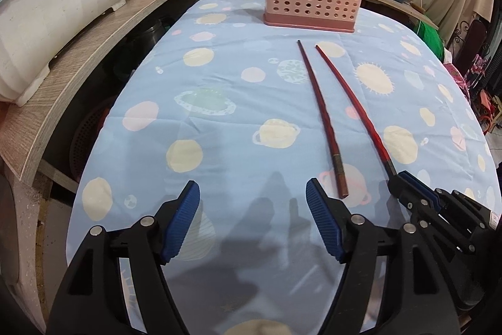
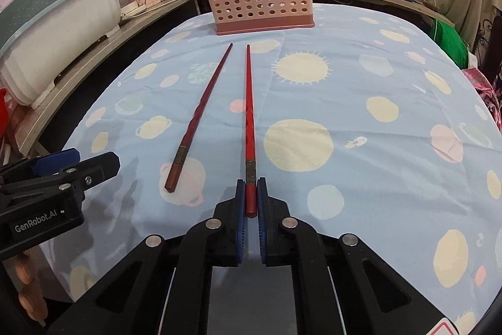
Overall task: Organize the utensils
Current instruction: 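Grasp a red chopstick with the right tool while the left tool grasps the other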
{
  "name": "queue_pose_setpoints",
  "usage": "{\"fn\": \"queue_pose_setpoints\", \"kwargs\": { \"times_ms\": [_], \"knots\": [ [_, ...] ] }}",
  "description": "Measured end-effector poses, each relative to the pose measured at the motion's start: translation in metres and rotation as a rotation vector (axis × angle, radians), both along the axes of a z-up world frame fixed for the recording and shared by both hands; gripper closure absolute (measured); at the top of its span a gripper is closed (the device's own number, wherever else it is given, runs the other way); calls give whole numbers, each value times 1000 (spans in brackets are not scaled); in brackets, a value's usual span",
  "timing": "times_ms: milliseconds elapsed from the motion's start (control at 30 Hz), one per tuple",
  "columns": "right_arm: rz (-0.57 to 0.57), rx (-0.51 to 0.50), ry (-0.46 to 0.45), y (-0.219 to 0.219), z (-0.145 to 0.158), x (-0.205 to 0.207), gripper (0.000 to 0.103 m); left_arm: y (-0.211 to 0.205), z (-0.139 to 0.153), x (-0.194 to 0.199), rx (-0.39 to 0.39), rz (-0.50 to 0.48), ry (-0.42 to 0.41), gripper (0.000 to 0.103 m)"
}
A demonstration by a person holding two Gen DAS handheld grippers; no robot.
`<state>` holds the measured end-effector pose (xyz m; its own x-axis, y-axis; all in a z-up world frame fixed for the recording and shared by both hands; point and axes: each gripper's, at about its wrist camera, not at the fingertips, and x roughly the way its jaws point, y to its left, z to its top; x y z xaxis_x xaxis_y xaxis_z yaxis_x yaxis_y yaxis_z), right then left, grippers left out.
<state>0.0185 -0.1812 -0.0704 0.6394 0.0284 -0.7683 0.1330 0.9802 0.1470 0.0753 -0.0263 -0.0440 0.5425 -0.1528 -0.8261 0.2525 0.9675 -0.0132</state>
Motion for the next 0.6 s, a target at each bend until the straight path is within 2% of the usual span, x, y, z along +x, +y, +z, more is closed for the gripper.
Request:
{"fn": "queue_pose_setpoints", "kwargs": {
  "times_ms": [100, 233, 600],
  "knots": [
    [-31, 11, 0, -12, 0, -7, 96, -12, 0, 2, -4, -24, -1, 34],
    [-59, 34, 1, -25, 0, -13, 96, -29, -1, 3, -12, -52, -2, 27],
    [-58, 47, 0, -29, -1, -20, 96, -63, -17, 13, 16, -85, 10, 29]
  ]
}}
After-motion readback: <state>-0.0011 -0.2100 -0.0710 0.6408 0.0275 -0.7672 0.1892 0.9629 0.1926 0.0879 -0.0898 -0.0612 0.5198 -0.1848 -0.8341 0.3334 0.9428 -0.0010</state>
